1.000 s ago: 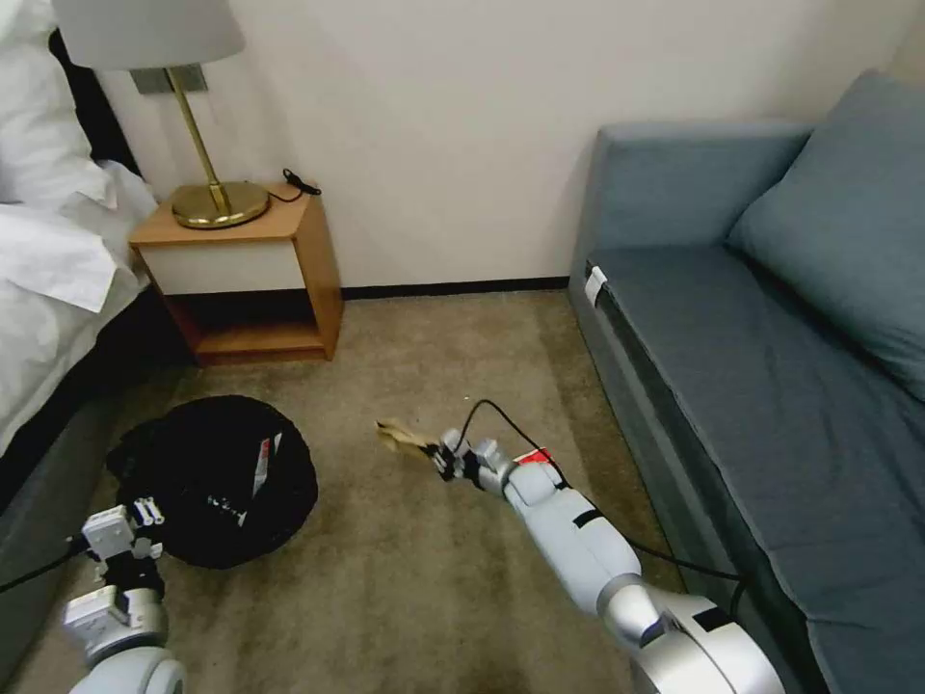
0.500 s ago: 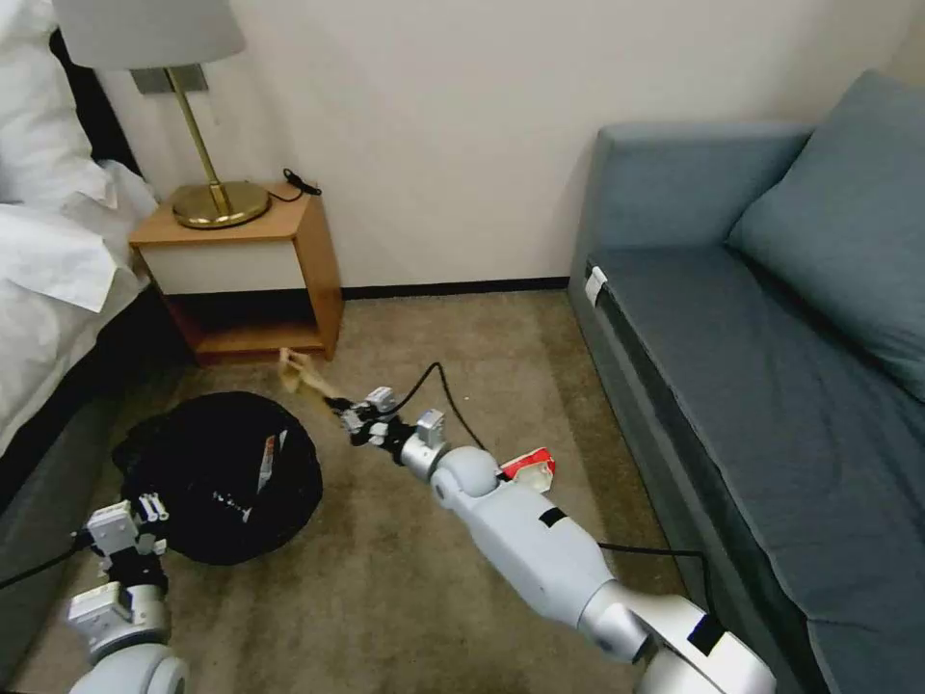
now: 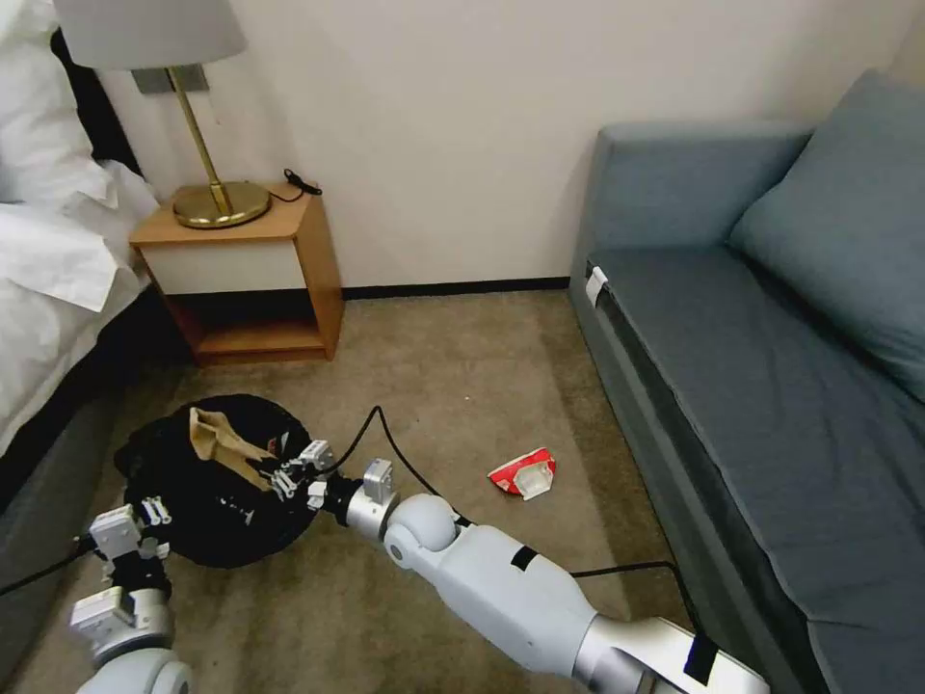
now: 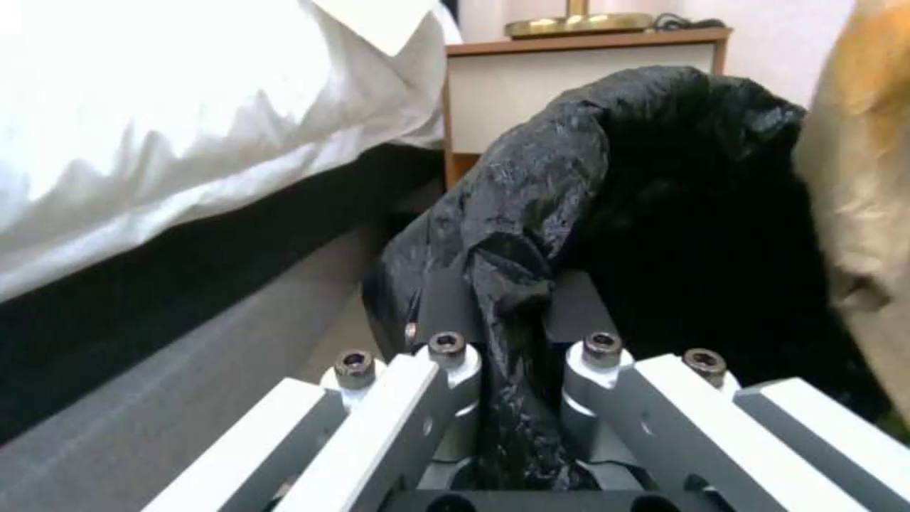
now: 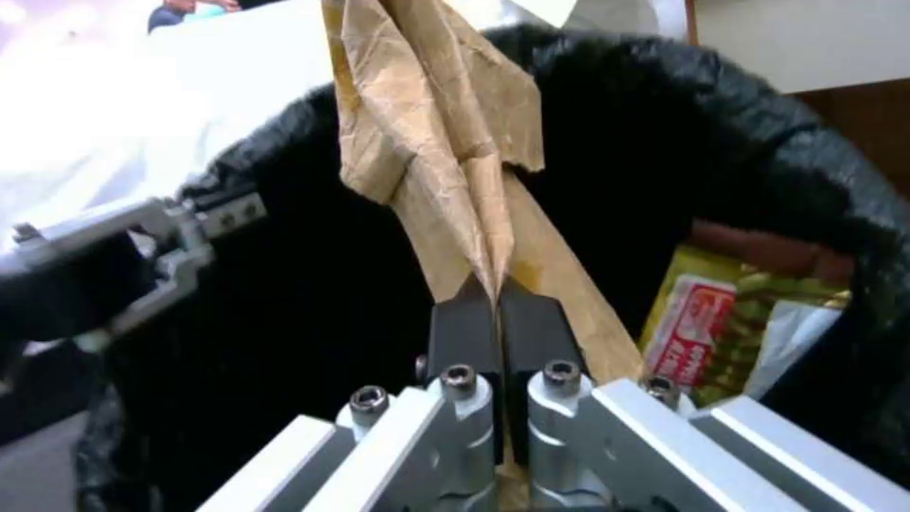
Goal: Pick up the trash bin, then pick up the garbage on the floor and place it into the trash bin.
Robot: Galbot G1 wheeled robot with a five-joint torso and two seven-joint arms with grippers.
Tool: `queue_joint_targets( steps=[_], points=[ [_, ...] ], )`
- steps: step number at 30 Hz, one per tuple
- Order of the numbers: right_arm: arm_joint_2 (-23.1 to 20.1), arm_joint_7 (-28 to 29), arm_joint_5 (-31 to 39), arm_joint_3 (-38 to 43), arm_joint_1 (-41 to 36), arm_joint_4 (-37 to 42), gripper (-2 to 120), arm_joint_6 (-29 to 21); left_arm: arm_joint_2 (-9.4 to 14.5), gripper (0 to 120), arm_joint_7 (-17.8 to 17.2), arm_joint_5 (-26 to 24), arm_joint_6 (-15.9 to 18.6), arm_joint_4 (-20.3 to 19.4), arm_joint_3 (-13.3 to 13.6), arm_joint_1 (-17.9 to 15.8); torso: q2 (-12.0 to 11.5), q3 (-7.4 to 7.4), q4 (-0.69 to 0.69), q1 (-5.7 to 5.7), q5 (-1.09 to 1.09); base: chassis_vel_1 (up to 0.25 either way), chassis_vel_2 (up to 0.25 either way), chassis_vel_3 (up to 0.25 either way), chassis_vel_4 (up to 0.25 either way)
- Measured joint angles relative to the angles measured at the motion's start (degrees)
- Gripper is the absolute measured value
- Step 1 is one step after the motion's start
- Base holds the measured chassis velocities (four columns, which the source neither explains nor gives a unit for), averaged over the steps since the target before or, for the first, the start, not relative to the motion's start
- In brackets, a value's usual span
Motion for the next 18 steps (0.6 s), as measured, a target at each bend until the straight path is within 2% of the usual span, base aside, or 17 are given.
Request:
queue_joint_targets(
  steps=[4,7,9,12,14,18],
  points=[
    [0.00,-0.22,-0.57,0.41,0.04,-0.06,0,-0.09,-0.15,7,0.27,0.33,0.00,-0.10,0.25,0.11,0.00,0.00,0.00,0.00,0.00,0.000,0.000,0.000,0.000],
    [0.01,-0.64,-0.63,0.66,-0.14,0.49,14,-0.60,-0.21,7,0.43,0.80,0.00,-0.01,0.40,0.01,0.00,0.00,0.00,0.00,0.00,0.000,0.000,0.000,0.000],
    [0.01,-0.67,-0.63,0.71,-0.17,0.60,17,-0.65,-0.21,7,0.45,0.83,0.00,0.01,0.43,-0.01,0.00,0.00,0.00,0.00,0.00,0.000,0.000,0.000,0.000],
    [0.01,-0.89,-1.36,0.82,-0.27,0.65,32,-0.69,-0.20,7,0.50,0.89,0.00,0.08,0.48,-0.30,0.00,0.00,0.00,0.00,0.00,0.000,0.000,0.000,0.000],
    [0.01,-0.91,-1.46,0.85,-0.29,0.63,33,-0.68,-0.20,7,0.50,0.91,0.00,0.09,0.48,-0.33,0.00,0.00,0.00,0.00,0.01,0.000,0.000,0.000,0.000],
    [0.02,-1.17,-3.18,1.69,-0.99,0.38,53,-0.40,-0.23,7,0.51,1.01,-0.04,0.56,0.51,-0.45,0.00,0.00,0.00,0.00,0.01,0.000,0.000,0.000,0.000]
  ],
)
